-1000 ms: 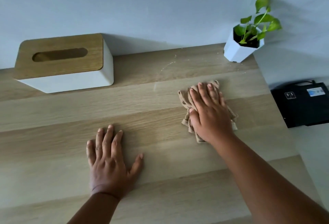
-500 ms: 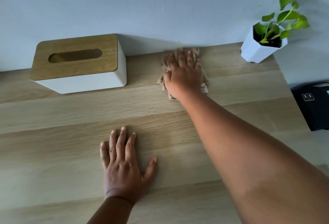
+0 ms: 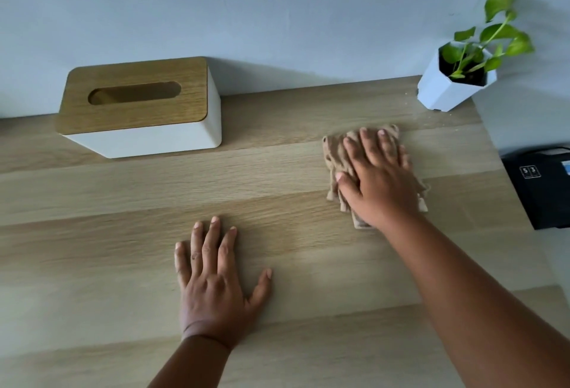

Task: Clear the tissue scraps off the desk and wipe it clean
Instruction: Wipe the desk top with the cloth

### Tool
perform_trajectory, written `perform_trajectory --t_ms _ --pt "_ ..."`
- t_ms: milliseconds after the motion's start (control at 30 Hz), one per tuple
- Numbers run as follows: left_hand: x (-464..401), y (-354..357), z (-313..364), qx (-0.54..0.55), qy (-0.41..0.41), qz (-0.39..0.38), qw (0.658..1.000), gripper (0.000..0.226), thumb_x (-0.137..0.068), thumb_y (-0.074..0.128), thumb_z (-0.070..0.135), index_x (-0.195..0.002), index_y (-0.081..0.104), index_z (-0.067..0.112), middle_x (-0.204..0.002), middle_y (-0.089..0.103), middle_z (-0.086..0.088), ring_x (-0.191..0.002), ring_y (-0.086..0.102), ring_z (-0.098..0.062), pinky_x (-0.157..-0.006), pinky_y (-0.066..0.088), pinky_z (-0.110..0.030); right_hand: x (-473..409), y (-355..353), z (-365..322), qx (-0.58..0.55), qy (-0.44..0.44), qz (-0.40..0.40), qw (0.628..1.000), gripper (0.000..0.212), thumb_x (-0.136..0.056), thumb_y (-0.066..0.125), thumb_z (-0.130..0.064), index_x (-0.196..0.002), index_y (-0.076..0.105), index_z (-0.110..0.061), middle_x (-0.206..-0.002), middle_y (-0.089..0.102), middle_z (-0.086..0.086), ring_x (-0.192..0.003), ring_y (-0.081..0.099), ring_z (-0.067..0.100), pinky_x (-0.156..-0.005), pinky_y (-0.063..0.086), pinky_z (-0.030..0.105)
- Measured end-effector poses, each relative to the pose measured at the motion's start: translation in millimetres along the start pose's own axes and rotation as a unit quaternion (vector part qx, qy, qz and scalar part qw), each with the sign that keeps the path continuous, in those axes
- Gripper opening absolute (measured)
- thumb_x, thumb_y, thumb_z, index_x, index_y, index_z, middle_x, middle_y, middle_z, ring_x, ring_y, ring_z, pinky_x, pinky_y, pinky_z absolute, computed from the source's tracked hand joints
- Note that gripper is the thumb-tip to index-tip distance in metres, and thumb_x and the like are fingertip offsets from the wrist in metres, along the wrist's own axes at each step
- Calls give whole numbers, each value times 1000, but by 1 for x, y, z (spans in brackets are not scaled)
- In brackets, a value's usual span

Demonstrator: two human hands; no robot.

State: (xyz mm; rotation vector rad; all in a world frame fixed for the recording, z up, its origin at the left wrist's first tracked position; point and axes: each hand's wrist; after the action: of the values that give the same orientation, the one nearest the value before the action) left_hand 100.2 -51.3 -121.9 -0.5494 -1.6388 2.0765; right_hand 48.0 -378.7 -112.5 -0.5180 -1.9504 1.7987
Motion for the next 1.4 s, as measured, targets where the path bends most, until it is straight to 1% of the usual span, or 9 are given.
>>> perform_trajectory --t_ms 167,300,533,667,800,1000,1200,1267,1400 --pt "0 1 -1 0 4 5 1000 90 -81 54 72 -148 49 12 -168 29 -10 -159 14 -31 -123 17 -64 -68 -5 -42 -28 164 -19 986 75 -91 19 -57 -161 22 -33 -173 7 12 -157 1 43 -121 5 70" --pt "0 2 -1 0 9 7 1000 90 -82 54 72 -148 48 12 -168 28 -9 -159 13 -30 -123 16 -64 -113 -7 -89 -53 196 -35 979 73 -93 23 -53 -162 21 -29 -172 3 17 -155 -5 49 -118 -2 74" --pt "-1 0 -1 0 4 -3 1000 90 -83 52 73 -149 48 12 -168 28 -9 -160 11 -30 -124 15 -62 -88 -8 -132 -47 -17 -17 999 72 -92 27 -50 -160 30 -26 -172 13 14 -157 7 41 -124 9 64" --pt "0 -2 0 0 3 -9 1000 90 -82 51 72 -148 49 11 -167 30 -10 -159 13 -30 -124 15 -62 -33 -1 -104 -52 -129 -17 990 62 -101 34 -49 -159 35 -27 -172 18 6 -159 10 32 -127 11 56" --pt "-2 -6 3 0 -2 -18 1000 90 -81 49 73 -147 51 11 -167 31 -11 -159 14 -31 -125 14 -62 30 5 -48 -31 -160 15 987 58 -102 37 -44 -157 39 -27 -170 24 2 -158 17 29 -126 19 54" --pt "-1 -8 4 8 -9 -24 1000 91 -80 49 73 -147 51 11 -166 33 -11 -159 15 -31 -124 14 -62 35 1 16 -16 -41 7 999 65 -98 32 -46 -159 34 -25 -171 22 3 -158 17 31 -123 23 59" --pt "-1 -7 4 9 -7 -16 1000 90 -81 50 72 -147 51 11 -167 32 -10 -159 15 -31 -124 15 -62 -47 -4 -35 -37 145 -14 989 76 -93 22 -55 -161 24 -23 -172 13 12 -157 10 40 -122 15 64" --pt "-1 -7 4 9 -6 -14 1000 89 -81 51 72 -147 51 11 -167 31 -10 -159 15 -31 -124 15 -62 -66 -5 -59 -53 145 -16 988 77 -93 19 -56 -163 22 -23 -172 10 13 -157 7 42 -122 12 65" --pt "-1 -6 3 6 -8 -19 1000 89 -82 51 72 -148 50 12 -167 30 -10 -159 12 -30 -124 14 -61 -64 -6 -88 -37 54 -21 998 73 -97 21 -55 -163 22 -23 -172 8 12 -158 4 41 -125 9 62"
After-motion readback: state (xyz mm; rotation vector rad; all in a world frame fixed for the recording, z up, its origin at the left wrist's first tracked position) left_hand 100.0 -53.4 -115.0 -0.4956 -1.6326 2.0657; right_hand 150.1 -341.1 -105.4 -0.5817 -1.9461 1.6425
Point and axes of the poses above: each hand's wrist, its own x-axis away from the middle knuckle, its own y-axis out of the palm, z = x × y
